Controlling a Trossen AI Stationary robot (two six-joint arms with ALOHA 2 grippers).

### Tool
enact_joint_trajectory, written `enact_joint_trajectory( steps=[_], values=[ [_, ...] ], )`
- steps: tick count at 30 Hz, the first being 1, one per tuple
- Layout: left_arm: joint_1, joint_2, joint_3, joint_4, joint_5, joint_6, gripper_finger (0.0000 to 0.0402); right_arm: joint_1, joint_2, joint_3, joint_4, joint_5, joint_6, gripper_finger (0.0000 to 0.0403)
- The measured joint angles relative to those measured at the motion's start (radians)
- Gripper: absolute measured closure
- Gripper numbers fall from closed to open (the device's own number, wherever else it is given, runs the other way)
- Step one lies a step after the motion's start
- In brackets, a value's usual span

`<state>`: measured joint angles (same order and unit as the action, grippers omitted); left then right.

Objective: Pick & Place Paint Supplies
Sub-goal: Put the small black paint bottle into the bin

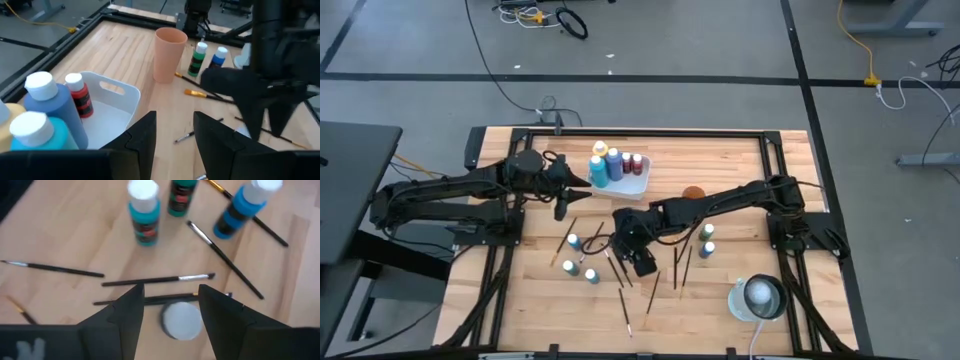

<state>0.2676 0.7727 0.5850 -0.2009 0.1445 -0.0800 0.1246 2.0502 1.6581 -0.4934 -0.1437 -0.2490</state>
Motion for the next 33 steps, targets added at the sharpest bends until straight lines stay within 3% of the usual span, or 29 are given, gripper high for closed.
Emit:
enact_joint_trajectory(
  steps=[8,18,27,30,33],
  values=[
    [0.000,0.000,0.000,0.013,0.006,0.008,0.0262,-0.017,0.020,-0.001,-0.023,0.033,0.035,0.0211],
    [0.000,0.000,0.000,0.012,0.007,0.008,0.0262,-0.018,0.037,0.000,-0.032,-0.002,0.062,0.0214],
    [0.000,0.000,0.000,0.012,0.007,0.008,0.0262,-0.020,0.037,0.000,-0.051,-0.028,0.083,0.0287],
    [0.000,0.000,0.000,0.012,0.007,0.008,0.0262,-0.019,0.037,0.000,-0.052,-0.084,0.084,0.0288],
    [0.000,0.000,0.000,0.012,0.007,0.008,0.0262,-0.019,0.019,0.000,-0.053,-0.076,0.072,0.0288]
  ],
)
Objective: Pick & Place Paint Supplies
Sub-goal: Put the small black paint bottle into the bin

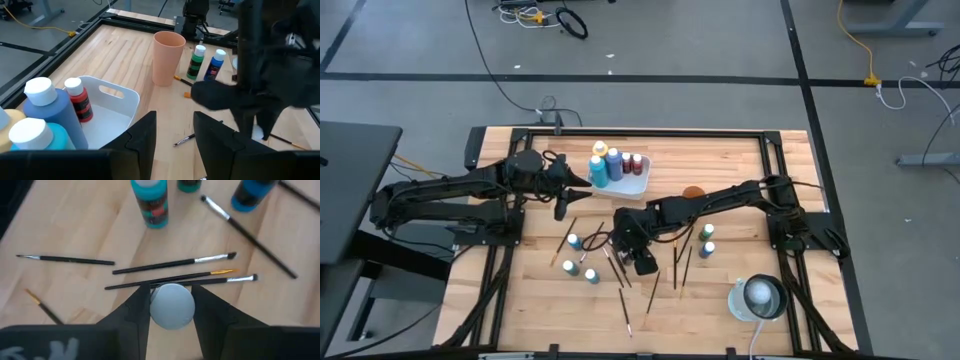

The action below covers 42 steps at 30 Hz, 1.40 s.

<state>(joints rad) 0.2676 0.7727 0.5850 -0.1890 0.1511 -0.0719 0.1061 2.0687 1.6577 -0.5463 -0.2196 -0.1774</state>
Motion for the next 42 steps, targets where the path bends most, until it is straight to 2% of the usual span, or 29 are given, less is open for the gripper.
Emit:
enact_joint_trajectory(
  steps=[3,6,11,14,19,24,28,33,42],
  values=[
    [0.000,0.000,0.000,0.000,0.000,0.000,0.0262,-0.003,-0.048,0.000,0.000,0.009,-0.026,0.0284],
    [0.000,0.000,0.000,0.000,0.000,0.000,0.0262,-0.010,-0.103,0.000,-0.015,0.062,-0.071,0.0280],
    [0.000,0.000,0.000,0.000,0.000,0.000,0.0262,-0.051,-0.183,0.002,-0.029,0.296,-0.145,0.0287],
    [0.000,0.000,0.000,0.000,0.000,0.000,0.0262,-0.111,-0.191,0.002,-0.030,0.358,-0.180,0.0287],
    [0.000,0.000,0.000,0.000,0.000,0.000,0.0262,-0.241,-0.183,0.002,-0.081,0.348,-0.153,0.0286],
    [0.000,0.000,0.000,0.001,0.000,0.006,0.0262,-0.358,-0.178,0.000,-0.094,0.250,-0.111,0.0285],
    [0.000,0.000,0.000,0.003,0.000,0.024,0.0262,-0.424,-0.156,0.002,-0.100,0.237,-0.069,0.0285],
    [0.000,0.000,-0.001,0.003,0.000,0.024,0.0262,-0.467,-0.117,0.001,-0.098,0.187,-0.066,0.0284],
    [0.000,0.000,-0.001,0.004,0.000,0.024,0.0262,-0.484,-0.076,0.000,-0.097,0.182,-0.072,0.0283]
  ],
)
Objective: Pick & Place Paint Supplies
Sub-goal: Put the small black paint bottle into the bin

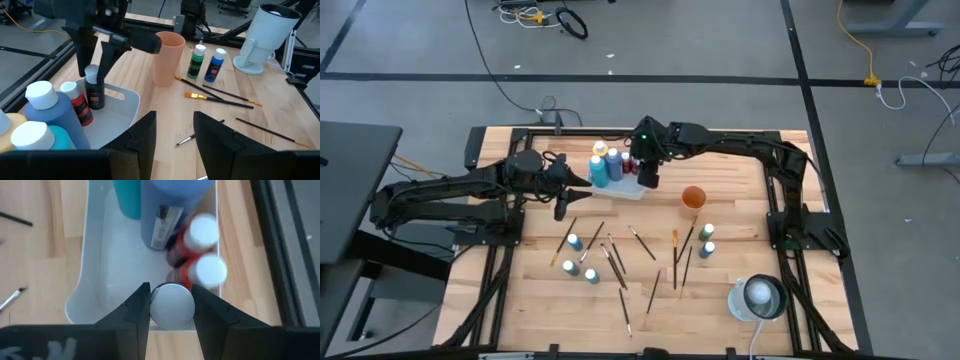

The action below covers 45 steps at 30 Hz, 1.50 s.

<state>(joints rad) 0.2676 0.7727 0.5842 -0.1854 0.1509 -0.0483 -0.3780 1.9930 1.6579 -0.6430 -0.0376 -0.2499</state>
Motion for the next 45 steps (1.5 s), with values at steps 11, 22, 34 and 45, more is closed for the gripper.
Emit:
enact_joint_trajectory(
  steps=[11,22,34,45],
  values=[
    [0.000,0.000,0.000,0.001,0.000,0.000,0.0262,-0.034,0.018,0.001,-0.001,0.003,0.063,0.0283],
    [0.000,0.000,0.000,0.001,0.000,0.000,0.0262,-0.046,0.032,0.000,0.018,0.048,0.073,0.0282],
    [0.000,0.000,0.000,0.003,0.000,-0.001,0.0262,-0.073,0.067,0.000,0.057,0.047,0.062,0.0271],
    [0.000,0.000,0.000,0.002,0.000,0.000,0.0262,-0.088,0.059,0.000,0.072,0.054,0.039,0.0232]
  ],
)
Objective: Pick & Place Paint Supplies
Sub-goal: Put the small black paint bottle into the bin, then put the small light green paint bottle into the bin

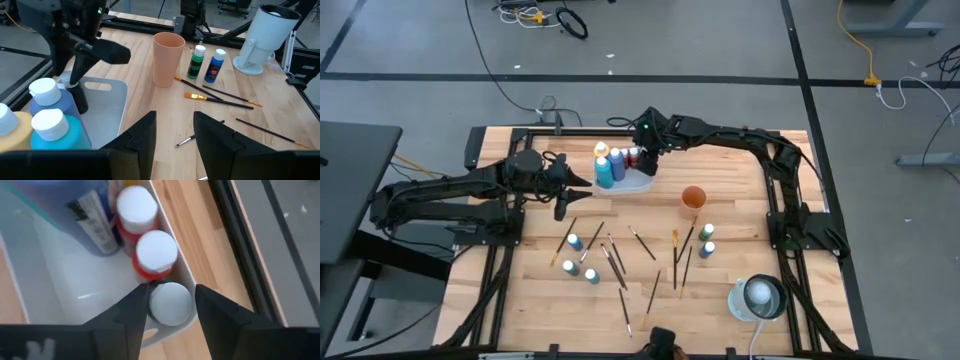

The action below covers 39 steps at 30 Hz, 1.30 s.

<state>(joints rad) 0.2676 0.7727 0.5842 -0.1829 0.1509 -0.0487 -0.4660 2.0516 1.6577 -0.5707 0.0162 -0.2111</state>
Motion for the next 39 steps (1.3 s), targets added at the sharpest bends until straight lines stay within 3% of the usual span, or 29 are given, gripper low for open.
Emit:
enact_joint_trajectory(
  steps=[10,19,26,29,39],
  values=[
    [0.000,0.000,0.000,0.000,0.000,0.000,0.0262,0.039,-0.060,0.000,0.007,0.023,-0.019,0.0229],
    [0.000,0.000,0.000,0.000,0.005,0.003,0.0262,0.155,-0.128,0.001,0.002,0.022,-0.009,0.0229],
    [-0.006,0.000,0.000,0.001,0.206,0.061,0.0262,0.292,-0.134,0.001,0.001,0.017,-0.006,0.0229],
    [-0.044,0.000,0.000,0.004,0.258,0.063,0.0262,0.353,-0.134,0.001,0.005,0.016,0.005,0.0229],
    [-0.260,0.000,0.000,0.069,0.226,0.131,0.0262,0.509,-0.134,0.001,0.103,-0.088,0.047,0.0229]
  ],
)
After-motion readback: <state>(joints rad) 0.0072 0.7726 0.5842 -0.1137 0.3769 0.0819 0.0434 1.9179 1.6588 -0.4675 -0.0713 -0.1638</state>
